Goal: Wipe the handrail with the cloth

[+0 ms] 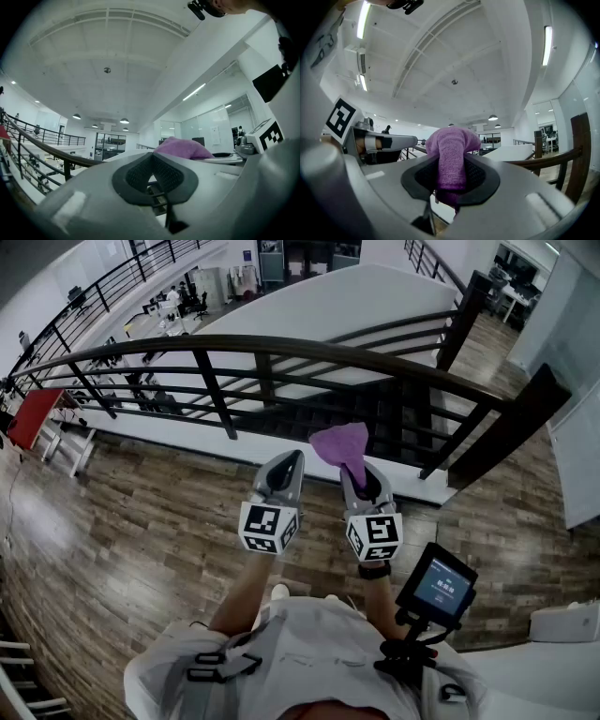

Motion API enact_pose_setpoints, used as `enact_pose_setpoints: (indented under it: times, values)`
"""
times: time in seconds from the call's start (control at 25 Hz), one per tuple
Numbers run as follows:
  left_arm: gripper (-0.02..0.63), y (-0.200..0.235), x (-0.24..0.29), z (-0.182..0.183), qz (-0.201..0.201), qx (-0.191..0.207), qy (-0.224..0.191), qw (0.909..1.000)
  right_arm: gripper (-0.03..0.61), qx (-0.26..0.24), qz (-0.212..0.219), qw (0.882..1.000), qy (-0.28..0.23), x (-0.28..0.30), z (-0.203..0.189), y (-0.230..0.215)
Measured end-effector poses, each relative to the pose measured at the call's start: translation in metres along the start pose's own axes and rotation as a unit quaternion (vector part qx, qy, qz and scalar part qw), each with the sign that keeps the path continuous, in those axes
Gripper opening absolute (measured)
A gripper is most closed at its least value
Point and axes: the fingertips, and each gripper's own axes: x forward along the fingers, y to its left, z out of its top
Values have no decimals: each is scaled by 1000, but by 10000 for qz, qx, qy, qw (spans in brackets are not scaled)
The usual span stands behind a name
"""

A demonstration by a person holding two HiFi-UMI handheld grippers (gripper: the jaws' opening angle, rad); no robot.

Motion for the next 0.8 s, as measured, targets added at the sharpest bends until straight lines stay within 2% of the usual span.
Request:
enact_pose_setpoints:
  times: [0.16,0.32,0.6,0.8]
  values:
    - [-1,19,-5,-3,171,-179,5,9997,84,15,-144,9998,165,3,-3,-2]
    - [-2,30,-9,-7,179,-272,19,9995,86,19,-258,9994,224,7,-3,0]
    - [-1,32,-15,-12,24,-305,41,9995,86,-41,-209,9993,298,12,-4,18]
    - [-2,57,-15,-8,83,-317,10,9995,87,-65,-139,9991,393,38,-6,31]
